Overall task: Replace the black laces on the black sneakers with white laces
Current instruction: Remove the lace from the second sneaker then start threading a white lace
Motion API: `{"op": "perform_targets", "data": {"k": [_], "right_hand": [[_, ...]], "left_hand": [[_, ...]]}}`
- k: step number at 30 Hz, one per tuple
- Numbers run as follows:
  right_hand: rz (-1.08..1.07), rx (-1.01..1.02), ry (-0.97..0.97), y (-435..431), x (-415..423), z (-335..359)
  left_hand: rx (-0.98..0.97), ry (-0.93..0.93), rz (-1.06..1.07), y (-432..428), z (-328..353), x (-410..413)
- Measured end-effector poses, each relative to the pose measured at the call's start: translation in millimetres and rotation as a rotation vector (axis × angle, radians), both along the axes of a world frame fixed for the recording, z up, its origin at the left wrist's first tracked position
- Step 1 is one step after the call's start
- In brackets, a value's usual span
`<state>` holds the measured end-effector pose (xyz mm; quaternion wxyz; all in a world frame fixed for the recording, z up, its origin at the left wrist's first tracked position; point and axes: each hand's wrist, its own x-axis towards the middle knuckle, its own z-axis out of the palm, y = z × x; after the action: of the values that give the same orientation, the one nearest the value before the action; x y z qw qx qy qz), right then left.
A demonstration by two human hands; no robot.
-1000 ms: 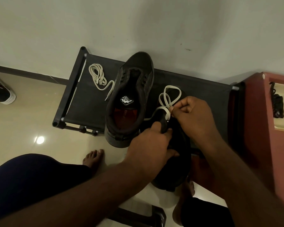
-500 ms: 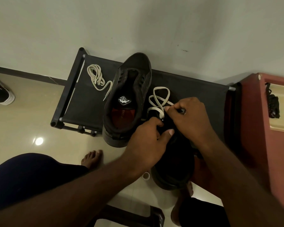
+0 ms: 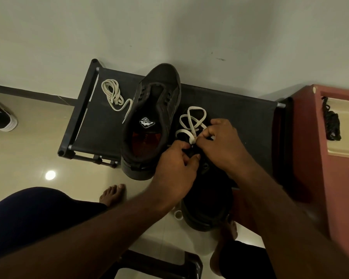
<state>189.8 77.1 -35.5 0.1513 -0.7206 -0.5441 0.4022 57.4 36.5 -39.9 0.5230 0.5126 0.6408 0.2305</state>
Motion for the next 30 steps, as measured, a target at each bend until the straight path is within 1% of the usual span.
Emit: {"op": "perform_targets", "data": {"k": [6, 14, 20, 27, 30], "right_hand": [[0.037, 0.009, 0.017, -1, 0, -2], [0.063, 0.02, -0.011, -5, 0, 2], [0.039, 0.023, -0.03, -6, 0, -1], [0.028, 0.021, -0.05, -3, -2, -6], [0.013, 0.03, -0.045, -4, -2, -7]], "left_hand": [[0.011, 0.002, 0.031, 3, -3, 3], [0.016, 0.132, 0.107, 9, -11, 16], [-0.004, 0.126, 0.122, 10, -11, 17], [0.038, 0.153, 0.109, 11, -11, 17], [0.043, 0.156, 0.141, 9, -11, 20]]}}
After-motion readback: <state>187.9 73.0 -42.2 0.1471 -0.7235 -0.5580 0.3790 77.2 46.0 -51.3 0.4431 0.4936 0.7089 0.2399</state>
